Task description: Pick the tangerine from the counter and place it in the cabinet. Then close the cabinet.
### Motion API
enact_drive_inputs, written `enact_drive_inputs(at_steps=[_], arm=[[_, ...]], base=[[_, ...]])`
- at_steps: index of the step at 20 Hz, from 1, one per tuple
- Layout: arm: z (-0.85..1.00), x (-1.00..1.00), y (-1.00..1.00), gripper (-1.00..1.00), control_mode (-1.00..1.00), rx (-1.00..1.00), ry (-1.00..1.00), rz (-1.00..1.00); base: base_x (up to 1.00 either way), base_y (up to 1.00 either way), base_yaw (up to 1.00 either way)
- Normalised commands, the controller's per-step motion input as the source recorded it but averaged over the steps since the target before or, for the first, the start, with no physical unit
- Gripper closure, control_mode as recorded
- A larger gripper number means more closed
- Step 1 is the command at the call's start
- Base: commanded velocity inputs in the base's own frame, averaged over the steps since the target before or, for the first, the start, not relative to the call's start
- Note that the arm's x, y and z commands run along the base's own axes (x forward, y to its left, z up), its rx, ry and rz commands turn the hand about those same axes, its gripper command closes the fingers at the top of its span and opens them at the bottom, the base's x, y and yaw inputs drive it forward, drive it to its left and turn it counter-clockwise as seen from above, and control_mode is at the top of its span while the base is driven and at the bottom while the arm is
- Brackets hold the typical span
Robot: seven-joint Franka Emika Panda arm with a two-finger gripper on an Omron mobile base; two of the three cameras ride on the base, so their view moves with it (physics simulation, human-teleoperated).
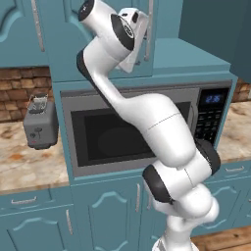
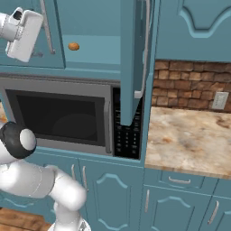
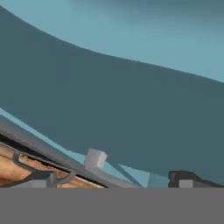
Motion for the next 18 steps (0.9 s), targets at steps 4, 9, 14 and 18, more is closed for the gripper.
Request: enact_drive_inputs(at_steps=[4,9,14,18], arm=[[-0.19,0.92,-1.0,-1.0,-1.0,0.22,0.0,0.27],[-0.52,0.84,-0.95,-1.0,-1.0,0.19,0.0,0.33],[-1.0,0.82,-0.1,-1.0,-1.0,0.04,0.13,0.51],[-1.0,0.96,0.51,-1.0,-1.0,-0.03,0.28,0.47]], base=[[0.0,0.0,0.0],[0.0,0.0,0.0],[0.0,0.0,0.0],[0.0,0.0,0.0]])
